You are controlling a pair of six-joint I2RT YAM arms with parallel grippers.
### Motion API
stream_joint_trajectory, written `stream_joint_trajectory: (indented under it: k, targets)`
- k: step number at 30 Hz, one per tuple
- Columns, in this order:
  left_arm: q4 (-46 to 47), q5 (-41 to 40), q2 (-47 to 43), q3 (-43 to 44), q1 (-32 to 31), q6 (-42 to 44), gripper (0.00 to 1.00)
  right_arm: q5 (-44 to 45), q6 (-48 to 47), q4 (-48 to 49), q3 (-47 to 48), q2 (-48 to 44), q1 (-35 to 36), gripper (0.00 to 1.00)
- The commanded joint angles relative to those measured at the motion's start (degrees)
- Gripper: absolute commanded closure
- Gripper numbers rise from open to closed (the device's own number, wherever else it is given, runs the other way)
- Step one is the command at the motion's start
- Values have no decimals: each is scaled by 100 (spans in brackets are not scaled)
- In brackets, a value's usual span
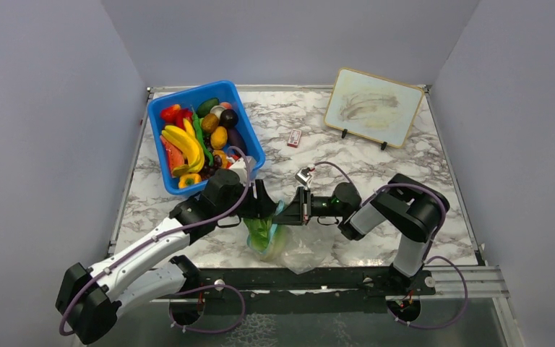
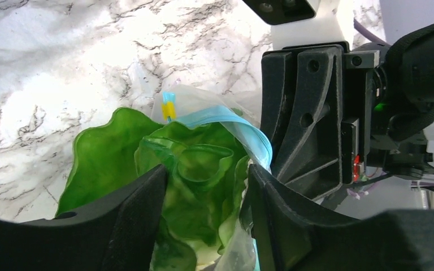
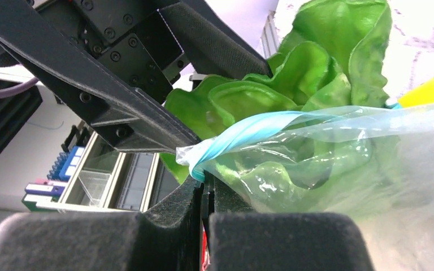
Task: Place the food in the zip-top bag and seal the zipper
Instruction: Place the fake vegetable in the zipper food storage bag.
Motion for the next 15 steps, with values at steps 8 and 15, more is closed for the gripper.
stream_joint_trajectory:
  k: [8, 15]
  targets:
    - [-751, 248, -827, 1604, -41, 164, 21, -466, -138, 1135, 389, -916, -23, 99]
    - [-1452, -362, -961, 2494, -41, 700, 20, -313, 119, 1430, 498, -1268, -26, 99]
